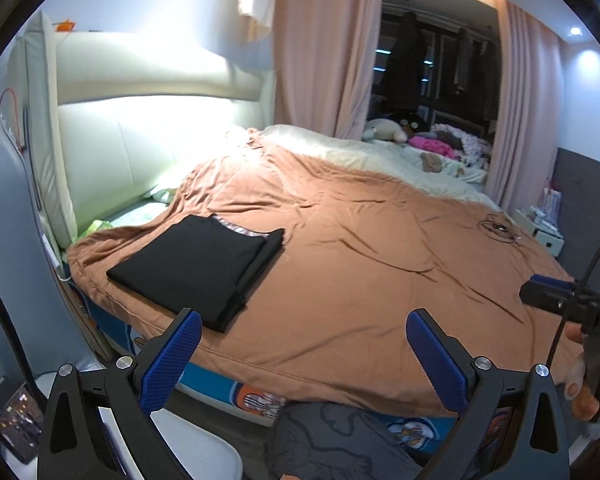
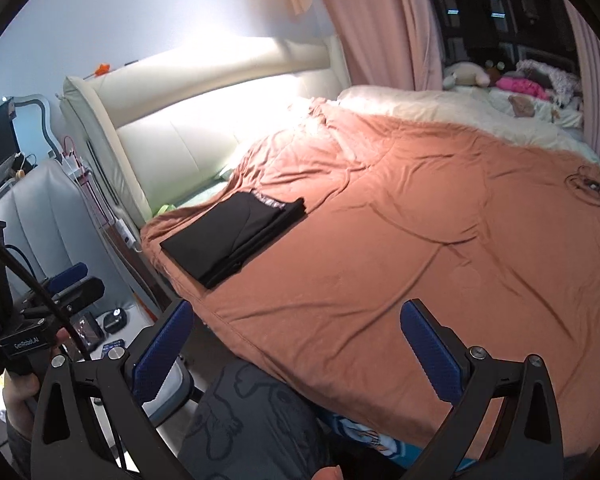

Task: Fold small clothes

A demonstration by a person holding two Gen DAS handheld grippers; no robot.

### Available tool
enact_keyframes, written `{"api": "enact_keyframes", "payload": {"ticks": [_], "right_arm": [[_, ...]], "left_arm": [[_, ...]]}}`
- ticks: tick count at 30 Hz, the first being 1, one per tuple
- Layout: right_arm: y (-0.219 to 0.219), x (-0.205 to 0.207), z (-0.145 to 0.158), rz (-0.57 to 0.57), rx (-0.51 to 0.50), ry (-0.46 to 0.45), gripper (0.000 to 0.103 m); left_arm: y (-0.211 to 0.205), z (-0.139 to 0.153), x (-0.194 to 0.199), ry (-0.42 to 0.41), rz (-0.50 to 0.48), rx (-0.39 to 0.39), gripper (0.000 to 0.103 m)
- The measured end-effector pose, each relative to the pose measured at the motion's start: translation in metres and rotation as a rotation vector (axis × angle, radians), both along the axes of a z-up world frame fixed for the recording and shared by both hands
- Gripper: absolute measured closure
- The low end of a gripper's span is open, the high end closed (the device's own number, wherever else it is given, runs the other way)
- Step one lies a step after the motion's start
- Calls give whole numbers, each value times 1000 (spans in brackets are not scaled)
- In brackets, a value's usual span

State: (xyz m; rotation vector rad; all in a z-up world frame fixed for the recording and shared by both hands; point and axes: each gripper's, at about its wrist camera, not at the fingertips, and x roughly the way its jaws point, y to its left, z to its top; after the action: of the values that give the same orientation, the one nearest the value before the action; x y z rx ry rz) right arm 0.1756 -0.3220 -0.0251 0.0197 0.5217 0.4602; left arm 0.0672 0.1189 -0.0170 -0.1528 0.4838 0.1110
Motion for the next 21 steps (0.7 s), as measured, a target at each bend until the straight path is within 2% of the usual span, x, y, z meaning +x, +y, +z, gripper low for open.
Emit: {"api": "enact_keyframes", "payload": {"ticks": [4,8,13,21], "right_arm": [[-18,-32,-1,-24,-13,-40,0],[-36,-64,-6,-49,-27,-85,0],[-59,-92,-18,-73,-3,-85,0],[-70,-103,-20,-111,-12,-96,0]], "left_arm": [[-22,3,-20,-15,-11,38,0],[-36,3,-37,-37,-27,29,0],[-49,-1,-46,-40,-44,37,0],[-62,-5,-59,-51,-78,43,0]]}}
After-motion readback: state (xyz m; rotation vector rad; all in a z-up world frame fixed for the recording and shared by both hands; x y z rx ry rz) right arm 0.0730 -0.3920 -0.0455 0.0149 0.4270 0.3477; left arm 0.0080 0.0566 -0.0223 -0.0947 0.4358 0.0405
